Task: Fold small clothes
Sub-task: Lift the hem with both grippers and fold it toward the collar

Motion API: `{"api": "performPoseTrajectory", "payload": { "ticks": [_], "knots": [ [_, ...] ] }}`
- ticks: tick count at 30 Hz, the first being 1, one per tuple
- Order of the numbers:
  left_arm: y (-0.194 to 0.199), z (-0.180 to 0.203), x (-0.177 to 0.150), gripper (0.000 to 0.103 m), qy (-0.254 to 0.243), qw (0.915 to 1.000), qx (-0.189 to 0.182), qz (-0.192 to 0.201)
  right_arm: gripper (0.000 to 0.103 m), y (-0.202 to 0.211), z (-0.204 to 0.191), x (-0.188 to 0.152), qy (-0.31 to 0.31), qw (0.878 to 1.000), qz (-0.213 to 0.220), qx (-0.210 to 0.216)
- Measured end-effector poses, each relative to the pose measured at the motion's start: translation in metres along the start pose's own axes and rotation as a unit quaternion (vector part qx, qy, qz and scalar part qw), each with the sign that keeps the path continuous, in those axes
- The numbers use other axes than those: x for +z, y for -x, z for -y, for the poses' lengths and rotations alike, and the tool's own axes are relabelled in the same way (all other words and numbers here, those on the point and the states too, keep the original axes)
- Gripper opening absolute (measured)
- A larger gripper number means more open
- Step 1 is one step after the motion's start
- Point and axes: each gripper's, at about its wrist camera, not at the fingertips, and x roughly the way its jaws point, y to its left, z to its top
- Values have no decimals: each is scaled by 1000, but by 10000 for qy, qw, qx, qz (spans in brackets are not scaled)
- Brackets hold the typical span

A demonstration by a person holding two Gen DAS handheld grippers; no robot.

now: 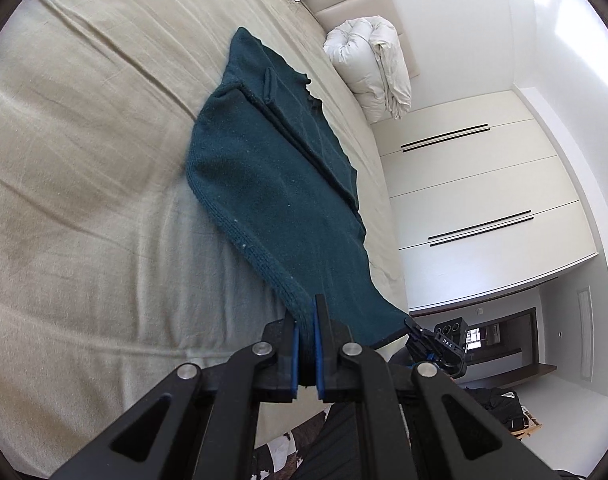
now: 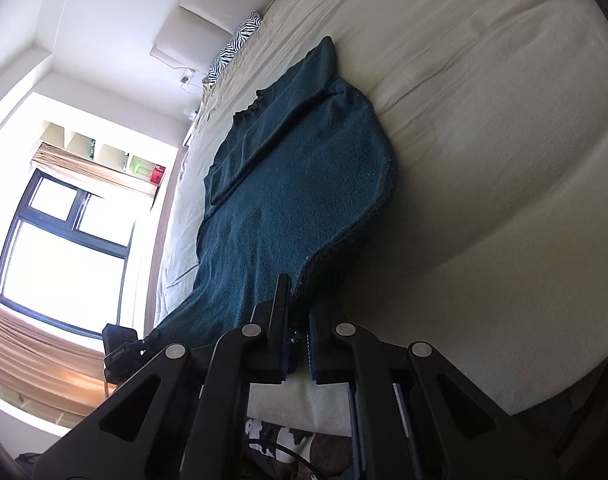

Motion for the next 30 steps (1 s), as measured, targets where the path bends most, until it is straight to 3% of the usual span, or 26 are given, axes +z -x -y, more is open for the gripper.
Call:
{"api": "performPoseTrajectory", "payload": {
  "ticks": [16, 30],
  "knots": [
    [5, 9, 49, 6, 283, 9970, -533, 476, 6, 5, -20, 55, -192, 9967, 724, 316],
    [-13, 8, 130, 7, 550, 9918, -777, 850, 6, -28, -26, 135, -256, 9928, 1149, 210]
  ]
}}
